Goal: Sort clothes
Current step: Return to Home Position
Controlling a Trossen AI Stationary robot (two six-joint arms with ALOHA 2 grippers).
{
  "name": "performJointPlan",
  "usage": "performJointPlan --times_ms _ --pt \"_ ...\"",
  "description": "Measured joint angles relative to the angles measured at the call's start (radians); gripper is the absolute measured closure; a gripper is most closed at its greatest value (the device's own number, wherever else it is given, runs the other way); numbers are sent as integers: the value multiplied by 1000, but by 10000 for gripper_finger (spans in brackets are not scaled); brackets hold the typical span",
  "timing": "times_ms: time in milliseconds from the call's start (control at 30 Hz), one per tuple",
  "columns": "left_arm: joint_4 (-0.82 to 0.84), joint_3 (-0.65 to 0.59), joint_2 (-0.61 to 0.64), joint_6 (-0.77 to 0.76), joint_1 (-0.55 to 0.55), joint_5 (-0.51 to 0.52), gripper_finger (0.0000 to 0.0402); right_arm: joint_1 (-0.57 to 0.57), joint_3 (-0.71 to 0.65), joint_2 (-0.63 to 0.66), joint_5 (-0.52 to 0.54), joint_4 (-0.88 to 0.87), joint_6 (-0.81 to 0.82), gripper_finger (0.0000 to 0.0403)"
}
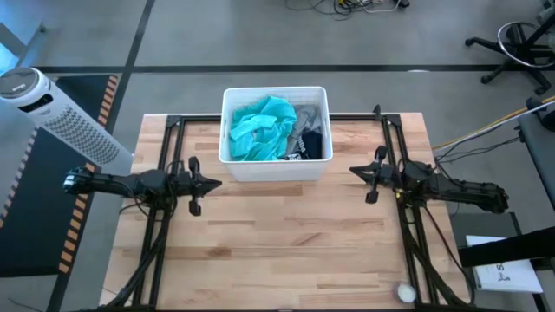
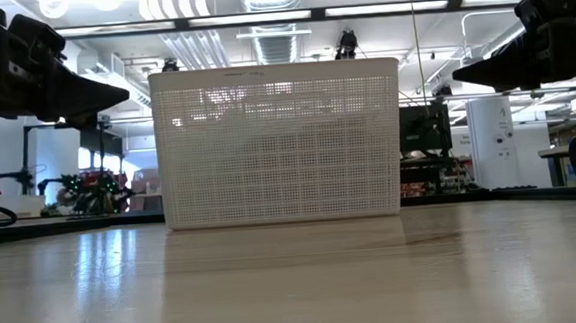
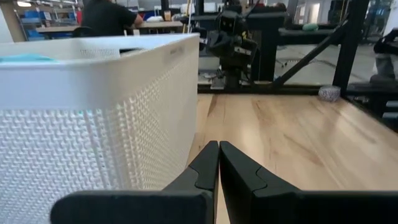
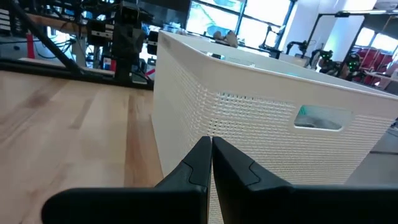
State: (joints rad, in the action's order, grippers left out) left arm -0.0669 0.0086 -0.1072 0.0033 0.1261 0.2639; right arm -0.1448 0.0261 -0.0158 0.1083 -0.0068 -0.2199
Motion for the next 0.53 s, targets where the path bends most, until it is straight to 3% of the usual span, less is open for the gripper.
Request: performJointPlan --times_ms 533 --pt "-5 0 -96 5 0 -2 381 0 0 0 -1 4 1 403"
